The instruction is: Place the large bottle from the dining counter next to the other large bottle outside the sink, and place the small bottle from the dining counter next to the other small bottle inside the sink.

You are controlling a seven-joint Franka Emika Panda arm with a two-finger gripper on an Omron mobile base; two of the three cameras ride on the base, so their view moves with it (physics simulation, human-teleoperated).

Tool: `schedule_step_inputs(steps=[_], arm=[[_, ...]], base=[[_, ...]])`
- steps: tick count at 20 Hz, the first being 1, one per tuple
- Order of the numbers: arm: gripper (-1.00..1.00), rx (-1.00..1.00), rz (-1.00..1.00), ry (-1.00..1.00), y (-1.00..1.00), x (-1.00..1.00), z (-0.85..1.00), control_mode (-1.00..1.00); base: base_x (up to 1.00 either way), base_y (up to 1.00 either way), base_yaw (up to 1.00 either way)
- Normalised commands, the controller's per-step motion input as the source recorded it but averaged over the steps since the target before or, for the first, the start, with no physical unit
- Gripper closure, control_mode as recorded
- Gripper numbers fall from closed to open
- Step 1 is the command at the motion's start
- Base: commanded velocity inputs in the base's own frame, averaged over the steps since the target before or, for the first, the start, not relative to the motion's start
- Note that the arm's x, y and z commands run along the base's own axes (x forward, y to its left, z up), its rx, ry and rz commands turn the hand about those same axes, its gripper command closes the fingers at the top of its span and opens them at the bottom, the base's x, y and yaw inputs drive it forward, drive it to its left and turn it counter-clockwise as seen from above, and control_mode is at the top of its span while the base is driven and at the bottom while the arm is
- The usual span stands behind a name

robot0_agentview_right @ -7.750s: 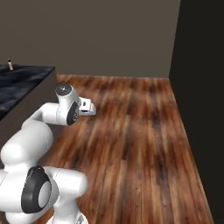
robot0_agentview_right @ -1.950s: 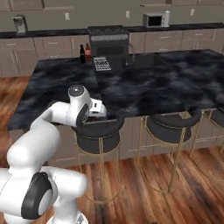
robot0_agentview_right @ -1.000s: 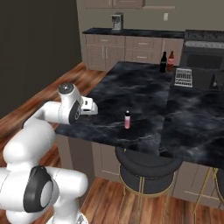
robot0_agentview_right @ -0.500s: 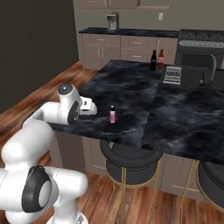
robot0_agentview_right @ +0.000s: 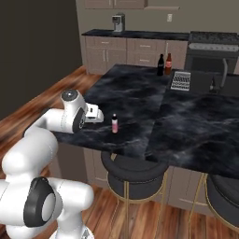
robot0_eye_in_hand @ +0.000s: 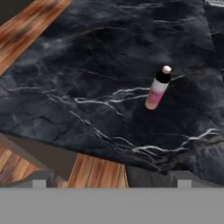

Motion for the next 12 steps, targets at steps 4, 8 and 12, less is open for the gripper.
schedule_step_inputs(steps=[4,8,12], arm=[[-1.0,0.0,0.0,0.0,0.0,0.0,0.0,1.0],[-1.0,0.0,0.0,0.0,0.0,0.0,0.0,1.0],[-1.0,0.0,0.0,0.0,0.0,0.0,0.0,1.0]], base=[[0.37,0.0,0.0],[0.25,0.0,0.0],[0.22,0.0,0.0]])
